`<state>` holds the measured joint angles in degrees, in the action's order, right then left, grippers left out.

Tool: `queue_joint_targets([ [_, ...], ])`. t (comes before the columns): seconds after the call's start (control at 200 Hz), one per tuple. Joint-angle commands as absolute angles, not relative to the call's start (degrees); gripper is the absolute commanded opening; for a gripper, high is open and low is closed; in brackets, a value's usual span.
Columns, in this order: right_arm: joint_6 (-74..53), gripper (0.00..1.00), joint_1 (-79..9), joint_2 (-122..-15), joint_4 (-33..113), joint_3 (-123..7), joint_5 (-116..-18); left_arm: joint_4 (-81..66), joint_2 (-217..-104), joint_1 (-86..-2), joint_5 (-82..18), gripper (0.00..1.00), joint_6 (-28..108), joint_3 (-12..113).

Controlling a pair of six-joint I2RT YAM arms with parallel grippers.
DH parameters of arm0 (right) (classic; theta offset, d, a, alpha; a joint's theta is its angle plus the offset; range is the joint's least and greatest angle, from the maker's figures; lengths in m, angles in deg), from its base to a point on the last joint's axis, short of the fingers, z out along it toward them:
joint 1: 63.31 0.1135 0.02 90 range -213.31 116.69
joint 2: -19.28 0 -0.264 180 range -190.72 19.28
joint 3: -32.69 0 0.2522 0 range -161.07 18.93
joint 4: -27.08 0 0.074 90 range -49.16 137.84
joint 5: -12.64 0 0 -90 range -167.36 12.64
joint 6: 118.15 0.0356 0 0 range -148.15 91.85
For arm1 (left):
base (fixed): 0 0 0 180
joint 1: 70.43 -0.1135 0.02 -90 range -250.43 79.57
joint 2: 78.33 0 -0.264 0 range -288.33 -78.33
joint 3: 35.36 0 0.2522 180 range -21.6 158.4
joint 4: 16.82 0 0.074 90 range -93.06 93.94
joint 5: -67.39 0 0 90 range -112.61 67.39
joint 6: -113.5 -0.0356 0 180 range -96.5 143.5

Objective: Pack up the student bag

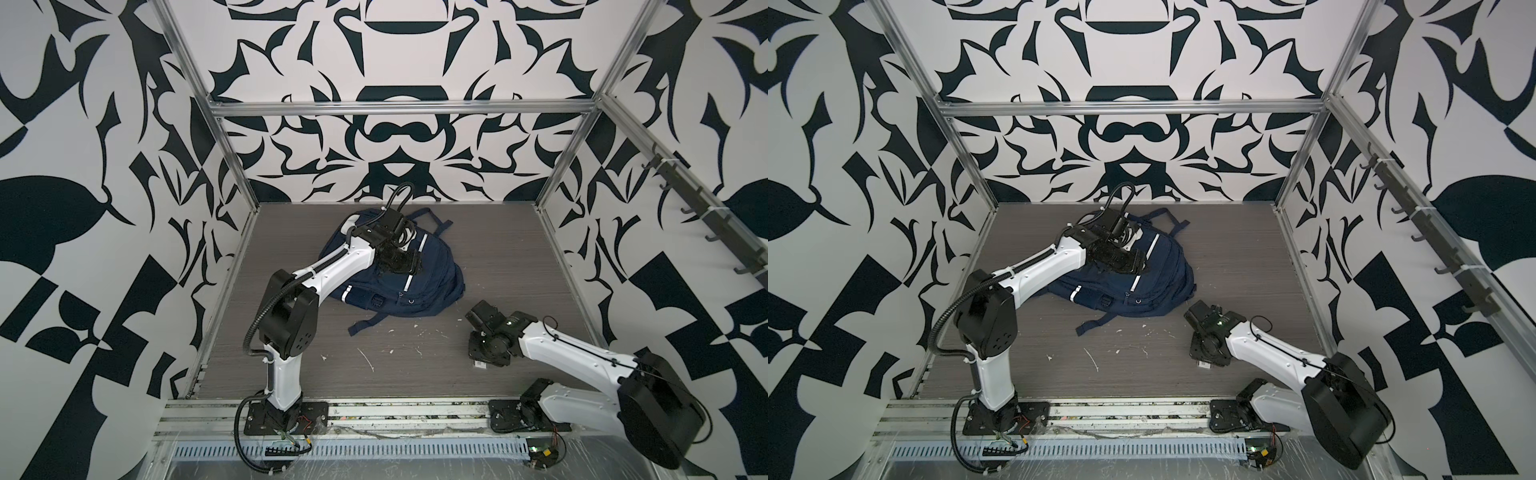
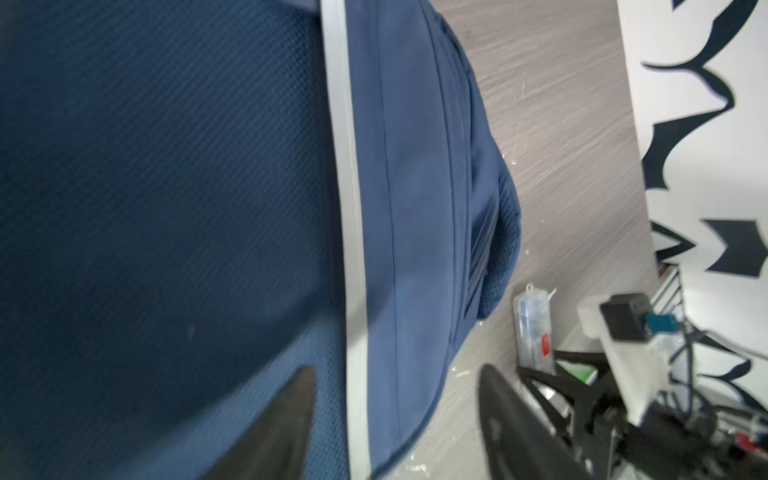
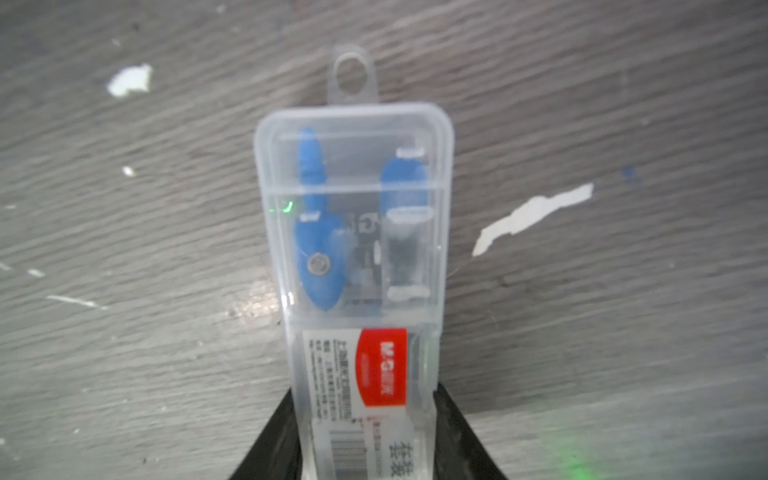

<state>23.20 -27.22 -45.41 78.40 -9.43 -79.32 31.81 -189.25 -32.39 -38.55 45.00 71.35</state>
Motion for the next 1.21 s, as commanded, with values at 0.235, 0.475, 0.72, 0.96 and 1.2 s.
queue_joint_targets([
  [0.235,24.1,0.05,-27.1,-42.4,74.6,-6.5,-77.2,18.3,-194.2,-32.6,-46.0,0.44,47.9,70.9],
  [0.475,23.3,0.04,-27.1,-36.2,76.0,-7.4,-79.6,11.4,-195.3,-32.6,-51.7,0.29,54.0,70.8],
  [0.72,21.3,0.00,-27.4,-33.4,83.4,-13.7,-84.5,10.2,-194.5,-32.9,-51.4,0.00,55.1,69.6],
  [0.96,18.5,0.00,-27.4,-32.9,81.3,-20.0,-84.6,7.0,-189.0,-34.2,-52.5,0.00,56.9,67.1],
  [1.2,15.2,0.00,-27.5,-36.6,77.0,-27.0,-82.7,2.7,-181.5,-36.4,-56.3,0.00,60.6,63.2],
])
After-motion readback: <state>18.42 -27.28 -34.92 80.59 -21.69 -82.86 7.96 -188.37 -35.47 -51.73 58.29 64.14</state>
